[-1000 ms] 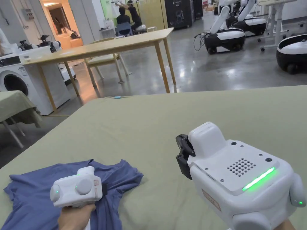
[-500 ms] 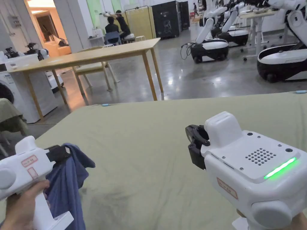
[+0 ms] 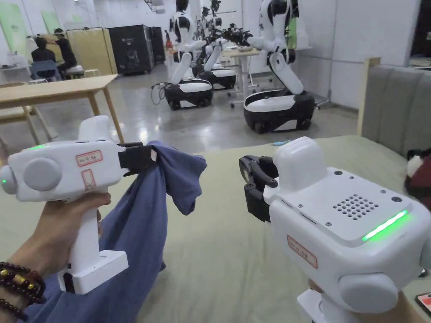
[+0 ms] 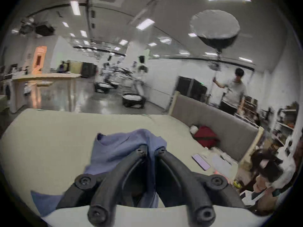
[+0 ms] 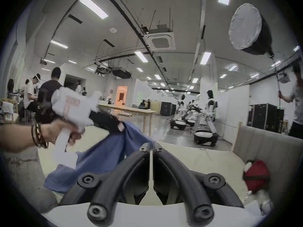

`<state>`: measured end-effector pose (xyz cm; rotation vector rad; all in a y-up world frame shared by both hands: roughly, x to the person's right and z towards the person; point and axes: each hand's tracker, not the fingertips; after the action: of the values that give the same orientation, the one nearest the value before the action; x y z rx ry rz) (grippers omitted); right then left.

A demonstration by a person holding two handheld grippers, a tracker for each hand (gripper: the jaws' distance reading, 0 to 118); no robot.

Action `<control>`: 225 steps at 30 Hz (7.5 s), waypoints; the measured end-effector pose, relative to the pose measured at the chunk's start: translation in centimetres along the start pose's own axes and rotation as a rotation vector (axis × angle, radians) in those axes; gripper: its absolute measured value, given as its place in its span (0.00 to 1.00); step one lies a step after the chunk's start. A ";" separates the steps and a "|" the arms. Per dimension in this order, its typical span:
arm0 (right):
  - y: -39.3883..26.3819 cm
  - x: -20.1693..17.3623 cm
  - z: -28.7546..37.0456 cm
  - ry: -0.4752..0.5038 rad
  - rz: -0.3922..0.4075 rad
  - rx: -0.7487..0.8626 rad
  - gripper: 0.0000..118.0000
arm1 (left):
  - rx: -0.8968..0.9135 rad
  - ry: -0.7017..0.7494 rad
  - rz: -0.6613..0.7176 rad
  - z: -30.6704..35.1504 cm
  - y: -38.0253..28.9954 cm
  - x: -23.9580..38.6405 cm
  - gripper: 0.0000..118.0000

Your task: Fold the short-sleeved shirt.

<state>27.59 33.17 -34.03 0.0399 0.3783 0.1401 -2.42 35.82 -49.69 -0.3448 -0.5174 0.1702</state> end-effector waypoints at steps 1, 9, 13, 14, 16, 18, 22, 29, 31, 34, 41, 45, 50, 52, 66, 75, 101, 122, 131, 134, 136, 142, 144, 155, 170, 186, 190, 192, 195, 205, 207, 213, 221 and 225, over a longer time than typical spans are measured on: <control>0.0 1.0 0.8 -0.024 0.000 -0.004 0.04 | -0.032 -0.038 -0.014 -2.4 -1.2 1.6 0.05; -1.6 7.6 4.7 -0.192 -0.015 -0.061 0.04 | -0.460 -0.048 -0.031 -18.5 -17.4 6.2 0.05; -2.6 9.2 5.4 -0.233 -0.021 -0.089 0.04 | -0.571 0.014 -0.075 -21.1 -22.2 6.7 0.05; -2.7 9.4 5.4 -0.238 -0.021 -0.097 0.04 | -0.589 0.019 -0.079 -21.4 -22.8 6.6 0.06; -2.9 9.5 5.6 -0.243 -0.024 -0.107 0.04 | -0.586 0.019 -0.068 -21.2 -22.6 6.1 0.19; -2.9 9.2 5.5 -0.242 -0.028 -0.110 0.04 | -0.537 0.010 -0.029 -20.2 -21.1 5.5 0.71; -3.0 7.7 4.9 -0.225 -0.038 -0.101 0.04 | -0.362 -0.040 0.052 -15.2 -15.4 3.4 0.87; -3.2 4.1 3.5 -0.111 -0.059 -0.087 0.04 | -0.052 0.166 0.047 1.2 -8.1 -4.4 0.00; -3.3 3.2 3.1 -0.080 -0.059 -0.096 0.04 | -0.003 0.202 0.062 6.1 -7.3 -7.5 0.00; -3.5 2.0 2.5 -0.043 -0.063 -0.102 0.04 | 0.013 0.320 0.083 12.1 -7.5 -10.0 0.00; -3.6 0.9 0.9 -0.014 -0.095 -0.104 0.04 | -0.091 0.506 0.130 13.9 -9.4 -18.1 0.00; -3.9 0.9 0.4 -0.012 -0.088 -0.131 0.04 | -0.241 0.594 0.167 9.5 -11.7 -24.3 0.51; -5.3 1.4 -0.1 -0.035 -0.022 -0.202 0.04 | -0.388 0.653 0.224 3.8 -15.4 -32.7 0.91; -5.9 1.6 -0.4 -0.049 -0.017 -0.228 0.04 | -0.440 0.653 0.239 2.3 -16.6 -34.4 0.90; -10.3 1.4 -3.5 -0.066 -0.081 -0.376 0.04 | -0.527 0.579 0.003 -0.4 -18.8 -29.8 0.01; -13.7 9.0 -6.8 -0.141 -0.156 -0.601 0.26 | -0.472 0.506 -0.011 1.1 -16.8 -25.3 0.01; -21.4 7.1 -15.3 0.012 -0.084 -0.788 0.09 | -0.347 0.500 0.041 4.4 -14.5 -19.6 0.01; 20.5 11.9 -15.5 -0.133 -0.024 0.005 0.09 | 0.301 0.577 -0.110 14.3 19.0 -7.9 0.01; 25.4 17.8 -20.2 -0.373 -0.015 -0.116 0.09 | 0.323 0.619 -0.013 9.0 23.6 -10.6 0.01; 24.5 19.1 -20.2 -0.345 -0.039 -0.080 0.09 | 0.347 0.571 0.017 7.1 23.3 -11.3 0.01; 23.8 19.8 -20.3 -0.345 -0.060 -0.080 0.09 | 0.341 0.573 0.013 5.9 22.9 -11.1 0.01; 19.0 20.0 -21.2 -0.318 -0.123 -0.090 0.09 | 0.303 0.528 -0.002 2.6 19.3 -11.4 0.01; 16.5 19.8 -21.7 -0.302 -0.150 -0.108 0.09 | 0.264 0.517 -0.003 1.3 17.1 -11.7 0.01; 4.3 19.3 -22.0 -0.245 -0.223 -0.250 0.09 | 0.114 0.498 0.044 -1.8 5.7 -14.3 0.01; -8.7 13.3 8.4 -0.008 -0.144 -0.461 0.09 | -0.061 0.346 0.057 19.9 -18.1 -8.7 0.01; -20.5 12.2 7.1 0.069 -0.032 -0.880 0.36 | -0.282 0.454 0.239 20.0 -29.3 -11.7 0.51; -15.9 12.5 11.2 0.097 -0.160 -0.724 0.97 | -0.168 0.450 0.214 23.2 -27.1 -10.1 0.99; -13.8 12.2 13.6 0.083 -0.208 -0.626 0.97 | -0.150 0.451 0.243 25.0 -26.2 -9.3 0.99; -10.6 11.0 16.0 0.085 -0.273 -0.516 0.69 | -0.064 0.428 0.247 27.4 -25.3 -8.2 0.51; -8.6 6.9 16.7 0.112 -0.227 -0.469 0.01 | -0.146 0.450 0.203 25.9 -26.2 -8.5 0.00; -8.3 6.7 16.2 0.120 -0.228 -0.474 0.01 | -0.176 0.438 0.209 24.6 -26.1 -9.4 0.11; -8.4 5.9 15.7 0.118 -0.195 -0.503 0.01 | -0.310 0.482 0.276 20.7 -27.9 -13.6 0.48; -8.9 6.1 15.8 0.118 -0.198 -0.531 0.01 | -0.421 0.482 0.241 18.3 -29.3 -14.4 0.57; -9.0 6.2 15.6 0.117 -0.193 -0.539 0.01 | -0.416 0.518 0.092 17.9 -29.9 -12.5 0.31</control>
<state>40.27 24.97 -22.39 -0.5370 0.4484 0.0496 -20.12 9.98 -29.87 -0.7933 -0.0177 0.0551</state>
